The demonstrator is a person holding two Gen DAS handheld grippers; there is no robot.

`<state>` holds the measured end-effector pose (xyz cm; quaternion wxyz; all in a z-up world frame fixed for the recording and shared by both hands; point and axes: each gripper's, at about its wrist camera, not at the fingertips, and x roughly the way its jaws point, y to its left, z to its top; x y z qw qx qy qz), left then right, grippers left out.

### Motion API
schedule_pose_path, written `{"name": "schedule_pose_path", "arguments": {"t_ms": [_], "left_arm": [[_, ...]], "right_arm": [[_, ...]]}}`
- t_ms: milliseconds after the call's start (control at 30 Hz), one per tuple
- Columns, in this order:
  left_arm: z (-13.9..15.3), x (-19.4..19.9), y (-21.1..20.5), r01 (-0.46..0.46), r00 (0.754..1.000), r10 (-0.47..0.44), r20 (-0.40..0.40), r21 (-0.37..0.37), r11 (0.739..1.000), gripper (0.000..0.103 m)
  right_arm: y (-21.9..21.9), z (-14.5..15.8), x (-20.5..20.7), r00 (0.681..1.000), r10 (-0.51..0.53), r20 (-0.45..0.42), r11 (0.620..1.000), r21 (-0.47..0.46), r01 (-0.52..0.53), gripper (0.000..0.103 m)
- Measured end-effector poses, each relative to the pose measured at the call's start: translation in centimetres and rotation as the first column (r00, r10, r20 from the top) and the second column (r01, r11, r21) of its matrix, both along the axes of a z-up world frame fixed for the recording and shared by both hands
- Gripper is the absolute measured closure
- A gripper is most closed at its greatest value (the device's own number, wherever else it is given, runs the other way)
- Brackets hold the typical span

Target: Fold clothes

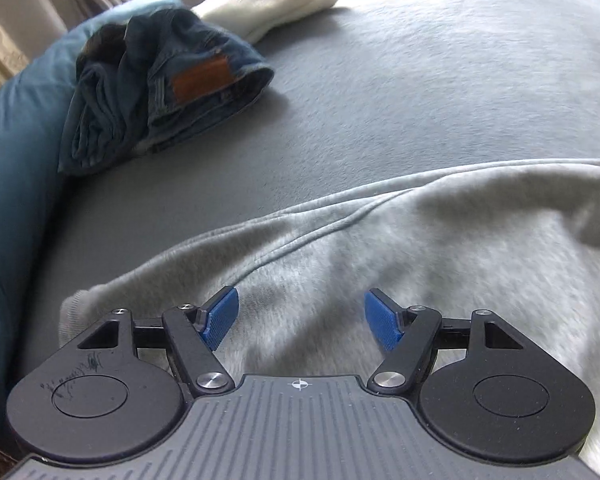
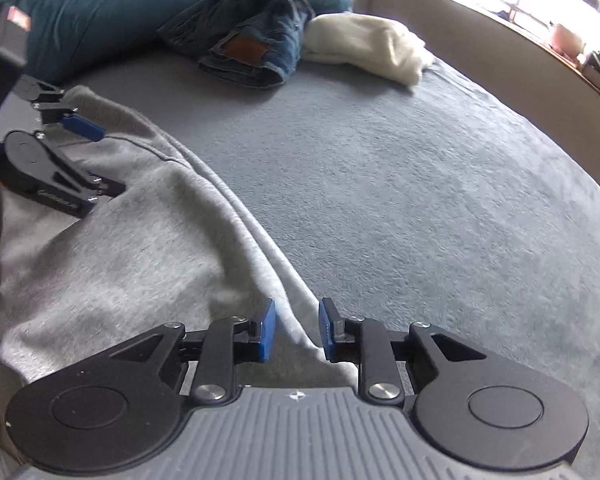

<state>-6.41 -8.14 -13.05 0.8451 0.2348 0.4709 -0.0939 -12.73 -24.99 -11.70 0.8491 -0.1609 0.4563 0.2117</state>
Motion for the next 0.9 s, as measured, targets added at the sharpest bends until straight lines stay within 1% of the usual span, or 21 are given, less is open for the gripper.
{"name": "schedule_pose_path", "arguments": {"t_ms": [67, 133, 200, 233, 300, 333, 367, 400, 433, 467, 500, 567, 633, 733, 800, 833, 900], "left_arm": [[-0.5, 0.3, 0.1, -0.011, 1.0, 0.011, 0.006, -0.001, 1.0, 0.03], [-0.7, 0.4, 0.0, -0.01, 1.0, 0.01, 0.021, 0.004, 1.0, 0.029], [-0.6, 0.4, -0.1, -0.007, 0.999, 0.007, 0.032, 0.01, 1.0, 0.029], [-0.8, 0.6, -0.1, -0.008, 0.999, 0.008, 0.031, 0.01, 1.0, 0.029], [-0.9, 0.7, 0.0, -0.017, 0.999, 0.016, 0.028, 0.01, 1.0, 0.026], [-1.0, 0.8, 0.0, -0.022, 0.999, 0.021, 0.026, 0.01, 1.0, 0.025], [-0.9, 0.9, 0.0, -0.026, 0.999, 0.026, 0.022, 0.009, 1.0, 0.024], [-0.9, 1.0, 0.1, -0.027, 0.999, 0.027, 0.02, 0.009, 1.0, 0.024], [-0.9, 1.0, 0.1, -0.027, 0.999, 0.027, 0.019, 0.008, 1.0, 0.024], [-0.9, 1.0, 0.1, -0.027, 0.999, 0.027, 0.018, 0.008, 1.0, 0.024], [-0.9, 1.0, 0.1, -0.025, 0.999, 0.025, 0.02, 0.011, 1.0, 0.024], [-0.9, 0.8, 0.0, -0.024, 0.999, 0.024, 0.024, 0.019, 1.0, 0.023], [-0.9, 0.8, -0.2, -0.028, 0.999, 0.027, 0.025, 0.027, 0.999, 0.023], [-0.9, 0.8, -0.4, -0.025, 0.999, 0.024, 0.025, 0.041, 0.999, 0.023], [-0.9, 0.8, -0.5, -0.025, 0.999, 0.024, 0.024, 0.049, 0.998, 0.022], [-0.9, 0.9, -0.5, -0.026, 0.999, 0.024, 0.023, 0.053, 0.998, 0.022], [-0.9, 1.0, -0.5, -0.029, 0.999, 0.028, 0.023, 0.058, 0.998, 0.02]], "right_arm": [[0.5, -0.9, 0.3, 1.0, 0.013, -0.009, 0.999, -0.051, -0.013, 0.078], [0.4, -1.9, 0.7, 1.0, -0.011, -0.019, 0.995, -0.096, 0.009, 0.101], [-0.6, -1.7, 1.3, 0.996, -0.091, -0.009, 0.994, -0.061, 0.09, 0.1], [-0.9, -1.4, 1.6, 0.991, -0.131, -0.019, 0.991, -0.032, 0.13, 0.1], [-1.2, -1.8, 2.0, 0.982, -0.184, -0.038, 0.983, -0.018, 0.184, 0.1], [-1.1, -2.5, 2.3, 0.978, -0.203, -0.047, 0.979, -0.032, 0.202, 0.099], [-1.2, -3.2, 2.7, 0.972, -0.228, -0.059, 0.973, -0.038, 0.226, 0.096], [-1.4, -3.7, 3.0, 0.964, -0.257, -0.071, 0.966, -0.035, 0.256, 0.087], [-2.1, -3.5, 3.3, 0.948, -0.307, -0.082, 0.952, -0.004, 0.308, 0.08], [-3.1, -3.2, 3.6, 0.927, -0.362, -0.101, 0.93, 0.024, 0.366, 0.063], [-4.3, -2.8, 3.8, 0.901, -0.417, -0.121, 0.903, 0.059, 0.426, 0.052], [-7.7, -1.4, 3.1, 0.838, -0.522, -0.159, 0.821, 0.172, 0.544, 0.052], [-11.2, 0.2, 1.6, 0.773, -0.605, -0.191, 0.726, 0.265, 0.634, 0.052], [-16.2, 2.6, -2.0, 0.716, -0.679, -0.16, 0.67, 0.264, 0.694, 0.051], [-19.6, 4.1, -4.5, 0.673, -0.727, -0.135, 0.631, 0.257, 0.732, 0.051], [-21.7, 4.5, -5.8, 0.643, -0.758, -0.107, 0.61, 0.231, 0.758, 0.051], [-26.3, 4.9, -8.0, 0.561, -0.825, -0.073, 0.539, 0.197, 0.819, 0.05]]}}
